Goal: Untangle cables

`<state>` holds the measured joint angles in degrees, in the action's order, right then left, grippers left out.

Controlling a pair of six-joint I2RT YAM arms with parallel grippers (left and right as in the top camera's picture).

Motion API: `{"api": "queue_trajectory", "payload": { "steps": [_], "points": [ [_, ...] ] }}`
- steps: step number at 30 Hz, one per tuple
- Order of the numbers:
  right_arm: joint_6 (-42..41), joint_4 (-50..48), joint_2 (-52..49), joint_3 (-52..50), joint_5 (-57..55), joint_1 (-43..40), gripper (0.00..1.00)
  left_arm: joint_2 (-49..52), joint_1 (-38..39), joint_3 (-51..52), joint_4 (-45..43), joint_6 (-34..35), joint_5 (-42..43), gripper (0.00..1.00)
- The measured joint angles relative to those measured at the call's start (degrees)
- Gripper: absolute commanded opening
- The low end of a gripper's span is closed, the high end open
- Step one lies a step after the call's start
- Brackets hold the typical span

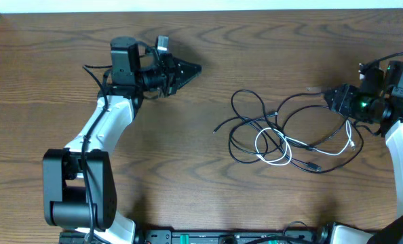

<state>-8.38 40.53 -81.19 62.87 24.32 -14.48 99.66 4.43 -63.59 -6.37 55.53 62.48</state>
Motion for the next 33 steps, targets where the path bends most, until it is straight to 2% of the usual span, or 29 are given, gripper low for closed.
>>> {"api": "queue_trajectory", "payload": {
  "steps": [6,9,14,17,20,28,32,33],
  "points": [
    [4.7,3.2,0.0,0.1,4.8,3.4,0.74,0.0,2.3,0.0,20.1,-15.1,-11.7,0.07],
    [8.7,9.2,0.0,0.1,5.7,8.1,0.77,0.0,4.8,0.0,28.2,-22.8,-17.3,0.07],
    [11.3,17.3,0.0,0.1,0.7,15.3,0.77,0.0,10.4,0.0,39.1,-30.4,-26.3,0.07],
    [12.0,18.1,0.0,-0.2,-2.8,18.4,0.68,0.0,14.9,0.0,42.7,-32.7,-32.9,0.07],
    [11.7,16.7,0.0,-2.6,-6.8,21.1,0.64,0.0,18.7,0.0,44.1,-33.9,-38.1,0.07],
    [5.6,5.5,-0.2,-13.6,-10.9,23.3,0.5,0.0,23.4,0.0,44.3,-34.6,-41.2,0.07],
    [2.3,0.4,-0.2,-17.9,-10.9,23.9,0.02,0.0,23.9,0.0,44.3,-34.7,-41.5,0.07],
    [1.2,-0.9,-0.2,-18.8,-10.6,24.0,0.01,0.0,23.9,0.0,44.3,-34.6,-41.5,0.08]
  ]
}}
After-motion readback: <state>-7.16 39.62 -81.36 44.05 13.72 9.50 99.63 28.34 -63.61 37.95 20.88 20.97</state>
